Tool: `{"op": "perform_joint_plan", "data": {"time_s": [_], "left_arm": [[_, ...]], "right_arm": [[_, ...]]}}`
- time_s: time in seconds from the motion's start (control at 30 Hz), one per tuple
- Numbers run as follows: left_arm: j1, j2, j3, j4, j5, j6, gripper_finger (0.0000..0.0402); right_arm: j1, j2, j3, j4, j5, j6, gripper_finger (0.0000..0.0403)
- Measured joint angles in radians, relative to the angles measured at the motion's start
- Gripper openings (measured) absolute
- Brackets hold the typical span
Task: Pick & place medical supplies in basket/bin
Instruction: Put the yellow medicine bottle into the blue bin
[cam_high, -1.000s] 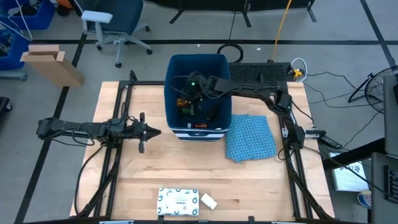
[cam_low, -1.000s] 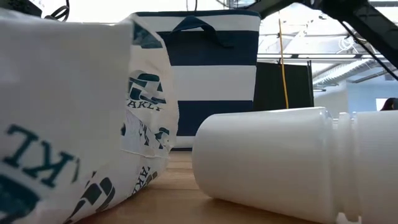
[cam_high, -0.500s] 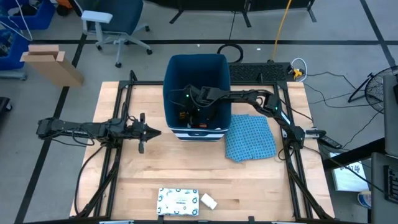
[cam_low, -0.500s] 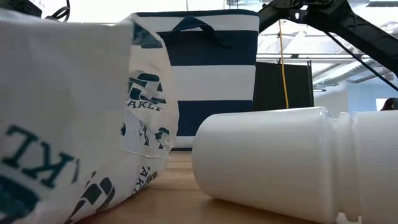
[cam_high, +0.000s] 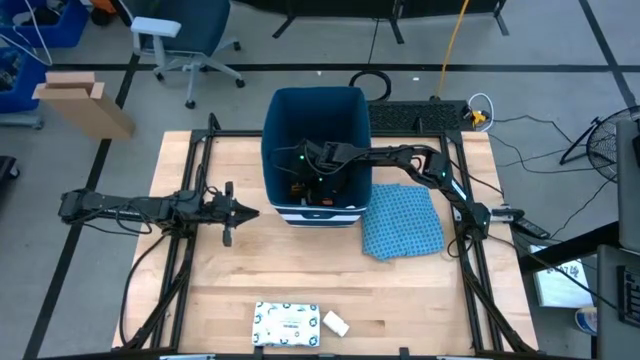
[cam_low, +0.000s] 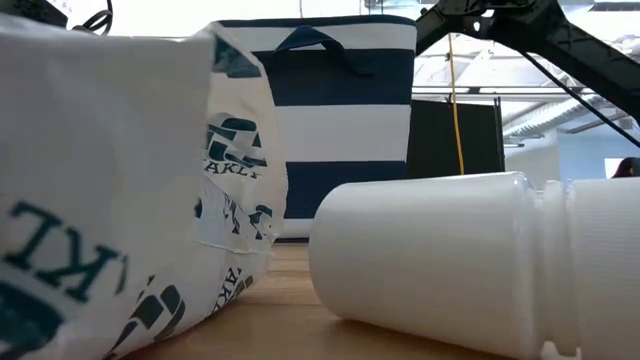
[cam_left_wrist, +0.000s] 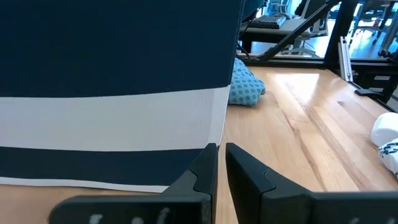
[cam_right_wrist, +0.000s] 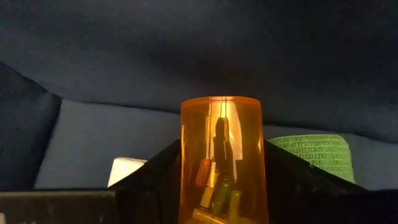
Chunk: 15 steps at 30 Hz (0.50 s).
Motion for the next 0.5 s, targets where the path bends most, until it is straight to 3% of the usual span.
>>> {"op": "perform_joint_plan", "data": {"time_s": [0.27, 0.5], "left_arm": [[0.0, 0.0, 0.0, 0.0, 0.0, 0.001, 0.0037], [0.0, 0.0, 0.0, 0.0, 0.0, 0.001, 0.0037]], "right_arm": [[0.0, 0.0, 0.0, 0.002, 0.005, -0.003, 0.0176], [0.001, 0.0, -0.001, 0.01, 0.004, -0.011, 0.0217]]}}
